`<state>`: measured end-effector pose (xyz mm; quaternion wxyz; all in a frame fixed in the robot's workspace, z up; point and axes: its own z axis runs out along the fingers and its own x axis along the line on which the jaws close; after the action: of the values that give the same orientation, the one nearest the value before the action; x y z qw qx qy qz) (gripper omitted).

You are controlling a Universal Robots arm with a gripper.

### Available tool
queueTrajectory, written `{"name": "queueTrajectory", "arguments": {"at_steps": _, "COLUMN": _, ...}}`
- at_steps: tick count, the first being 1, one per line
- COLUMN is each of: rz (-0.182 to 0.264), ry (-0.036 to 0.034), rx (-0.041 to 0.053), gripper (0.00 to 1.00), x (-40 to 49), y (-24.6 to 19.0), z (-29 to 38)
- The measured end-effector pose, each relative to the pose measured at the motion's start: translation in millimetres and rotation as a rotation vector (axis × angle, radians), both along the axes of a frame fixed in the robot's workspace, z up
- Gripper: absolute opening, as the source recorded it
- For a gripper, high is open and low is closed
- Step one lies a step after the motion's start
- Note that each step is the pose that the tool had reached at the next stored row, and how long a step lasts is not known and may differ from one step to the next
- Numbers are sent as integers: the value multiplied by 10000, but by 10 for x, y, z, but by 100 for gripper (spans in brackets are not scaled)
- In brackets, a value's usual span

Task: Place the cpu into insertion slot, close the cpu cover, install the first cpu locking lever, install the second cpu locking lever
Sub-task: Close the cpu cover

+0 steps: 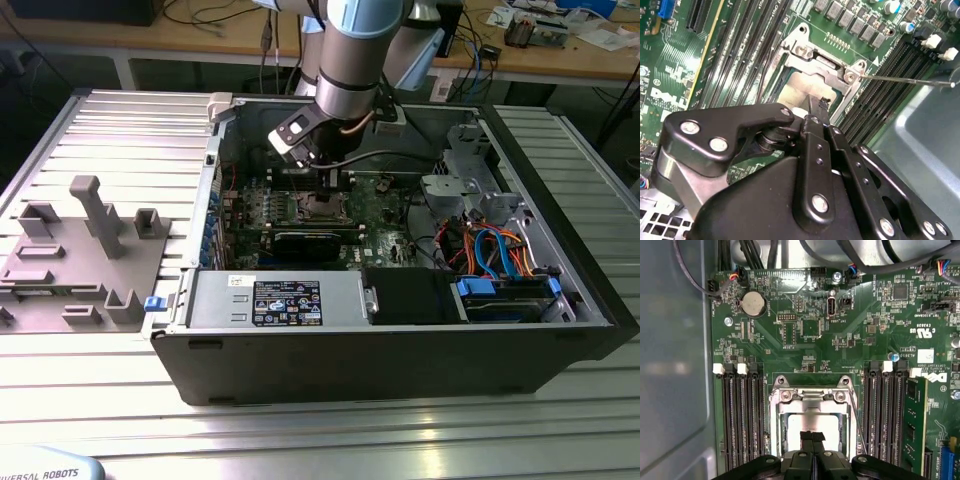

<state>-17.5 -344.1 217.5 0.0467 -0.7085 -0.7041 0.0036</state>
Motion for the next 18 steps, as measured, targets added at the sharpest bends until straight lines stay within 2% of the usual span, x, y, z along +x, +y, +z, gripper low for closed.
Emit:
{"name": "queueTrajectory", "arguments": {"at_steps": 15, "rz": 0, "ry": 0, "rx": 27, "gripper": 11, "x": 2, "y": 0, "z": 159}}
{"name": "queueTrajectory", "arguments": {"at_steps": 18, "rz": 0, "ry": 1, "rx": 28, "gripper": 11, "x": 2, "y": 0, "z": 208}}
